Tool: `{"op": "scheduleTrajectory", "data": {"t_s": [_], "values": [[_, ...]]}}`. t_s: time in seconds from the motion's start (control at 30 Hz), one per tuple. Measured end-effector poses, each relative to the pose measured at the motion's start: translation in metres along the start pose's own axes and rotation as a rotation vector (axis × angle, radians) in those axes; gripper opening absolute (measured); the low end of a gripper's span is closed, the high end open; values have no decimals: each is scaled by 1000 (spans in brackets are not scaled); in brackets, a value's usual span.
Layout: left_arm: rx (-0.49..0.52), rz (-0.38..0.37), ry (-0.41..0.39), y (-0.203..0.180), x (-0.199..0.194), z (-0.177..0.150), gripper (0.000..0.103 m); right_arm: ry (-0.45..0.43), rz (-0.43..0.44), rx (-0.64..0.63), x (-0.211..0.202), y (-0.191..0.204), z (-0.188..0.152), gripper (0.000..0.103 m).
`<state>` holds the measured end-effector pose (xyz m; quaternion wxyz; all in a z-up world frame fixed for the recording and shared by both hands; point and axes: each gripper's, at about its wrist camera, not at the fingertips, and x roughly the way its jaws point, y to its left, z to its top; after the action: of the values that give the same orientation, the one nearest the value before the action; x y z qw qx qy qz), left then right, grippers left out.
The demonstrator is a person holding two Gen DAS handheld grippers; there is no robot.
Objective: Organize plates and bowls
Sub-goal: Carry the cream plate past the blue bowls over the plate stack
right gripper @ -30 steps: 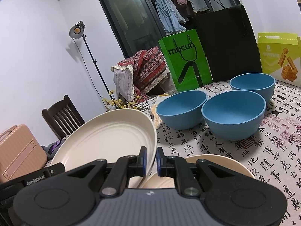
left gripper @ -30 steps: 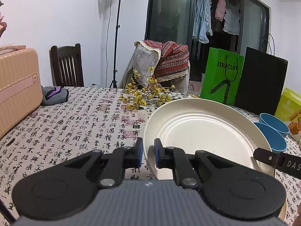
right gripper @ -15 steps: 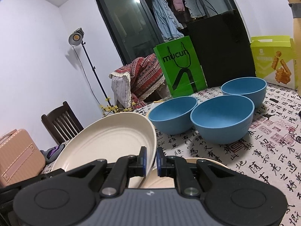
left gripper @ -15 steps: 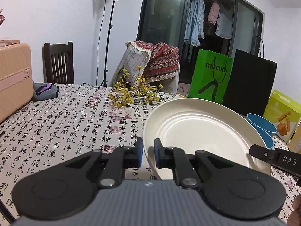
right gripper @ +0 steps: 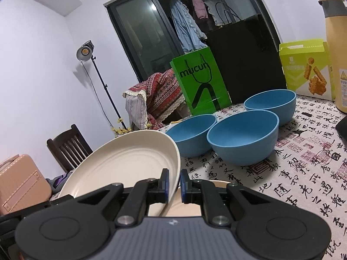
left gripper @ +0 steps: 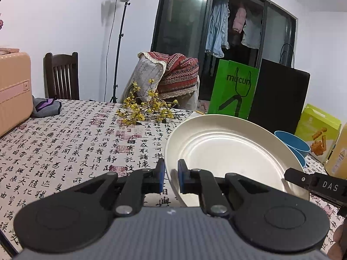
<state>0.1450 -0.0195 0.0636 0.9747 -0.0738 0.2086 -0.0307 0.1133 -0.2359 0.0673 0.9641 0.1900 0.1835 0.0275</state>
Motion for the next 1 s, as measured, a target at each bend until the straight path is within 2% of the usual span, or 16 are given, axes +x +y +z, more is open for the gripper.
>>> {"op": "scheduleTrajectory", "data": {"t_s": [0.47, 1.0], "values": [[4, -36, -28, -14, -13, -9, 12, -45, -27, 14, -18, -15, -9, 10], [34, -45, -26, -31, -14, -26, 12, -55, -46, 36, -28, -38, -20, 10]]}}
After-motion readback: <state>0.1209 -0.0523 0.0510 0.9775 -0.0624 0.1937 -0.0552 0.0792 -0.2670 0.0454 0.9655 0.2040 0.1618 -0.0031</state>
